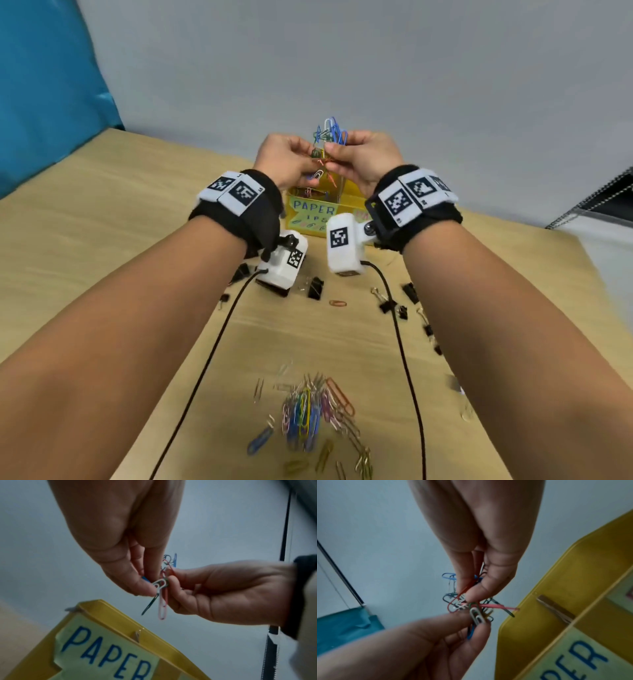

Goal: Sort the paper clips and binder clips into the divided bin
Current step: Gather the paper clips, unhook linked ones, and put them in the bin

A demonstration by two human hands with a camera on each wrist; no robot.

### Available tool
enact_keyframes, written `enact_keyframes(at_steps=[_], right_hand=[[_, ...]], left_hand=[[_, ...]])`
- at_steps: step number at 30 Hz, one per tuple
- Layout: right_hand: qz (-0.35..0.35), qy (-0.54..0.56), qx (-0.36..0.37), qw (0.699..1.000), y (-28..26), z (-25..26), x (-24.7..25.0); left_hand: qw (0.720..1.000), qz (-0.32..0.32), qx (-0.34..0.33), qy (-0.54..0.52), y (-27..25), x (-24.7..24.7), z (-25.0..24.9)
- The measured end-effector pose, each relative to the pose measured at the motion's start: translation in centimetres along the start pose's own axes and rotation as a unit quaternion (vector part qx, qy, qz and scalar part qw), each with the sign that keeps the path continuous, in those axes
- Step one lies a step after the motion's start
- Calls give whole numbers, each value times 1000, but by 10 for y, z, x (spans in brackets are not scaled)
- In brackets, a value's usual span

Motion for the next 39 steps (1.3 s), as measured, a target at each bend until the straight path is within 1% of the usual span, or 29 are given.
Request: enact_keyframes(at_steps=[2,3,7,8,10,12,14,16,17,18,19,20,21,22,23,24,25,26,27,29,32,34,36,37,38,39], right_hand=[[-14,-34,-21,999,15,-12,-2],[-10,-55,-31,998,21,-17,-4],[44,-135,-74,987,28,-33,-4],[45,-154,-78,984,28,-33,-2],[38,-182,-78,979,24,-30,2],[28,-215,-68,974,17,-27,9],[12,-261,-21,965,5,-19,17],[-2,-287,31,957,-15,-13,26],[7,-299,39,953,-29,-14,31],[30,-313,31,949,-42,-19,33],[71,-335,5,939,-59,-27,33],[127,-376,-30,917,-74,-39,30],[190,-441,-63,875,-87,-55,28],[241,-513,-79,820,-103,-70,25],[270,-574,-77,770,-114,-82,22],[284,-612,-59,736,-125,-91,20],[286,-624,-47,726,-134,-98,18],[290,-625,-33,724,-144,-103,17],[301,-623,-20,722,-156,-106,16],[331,-606,-16,723,-178,-111,14],[386,-577,-4,719,-213,-116,9],[403,-560,0,724,-231,-116,11],[368,-546,-7,753,-241,-108,25],[344,-540,-21,767,-246,-104,36],[326,-539,-44,775,-252,-102,47],[317,-544,-79,773,-259,-102,57]], left_hand=[[999,-8,31,36,21,-3,5],[997,-13,39,63,30,-4,6],[983,2,54,177,39,-9,11],[978,10,62,197,35,-10,12],[968,7,56,246,26,-12,10],[950,-20,44,307,15,-11,3],[934,-53,23,353,0,-8,-6],[932,-79,-6,353,-21,1,-10],[937,-77,-16,339,-34,4,-7],[942,-54,-16,330,-47,5,1],[942,-12,0,335,-64,5,14],[932,45,28,357,-79,0,29],[909,108,61,397,-93,-8,49],[872,168,88,451,-108,-16,71],[830,210,103,506,-121,-23,90],[793,226,104,557,-133,-27,107],[767,220,91,595,-140,-30,120],[754,205,83,618,-147,-30,130],[752,189,83,625,-156,-29,138],[762,173,93,617,-173,-26,151],[773,195,84,598,-193,-27,164],[786,194,68,583,-200,-24,165],[813,160,68,556,-203,-10,158],[821,138,73,549,-205,-2,156],[822,119,82,551,-207,7,154],[813,110,95,564,-211,13,156]])
Point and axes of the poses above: each hand's wrist, its own y-axis towards the middle knuckle, its own x-axis out of the back of the hand, z = x × y, the point moved 5 cm from there along y, towards the middle knuckle, and after that the axes turned 11 degrees about x, right-handed, at the moved point
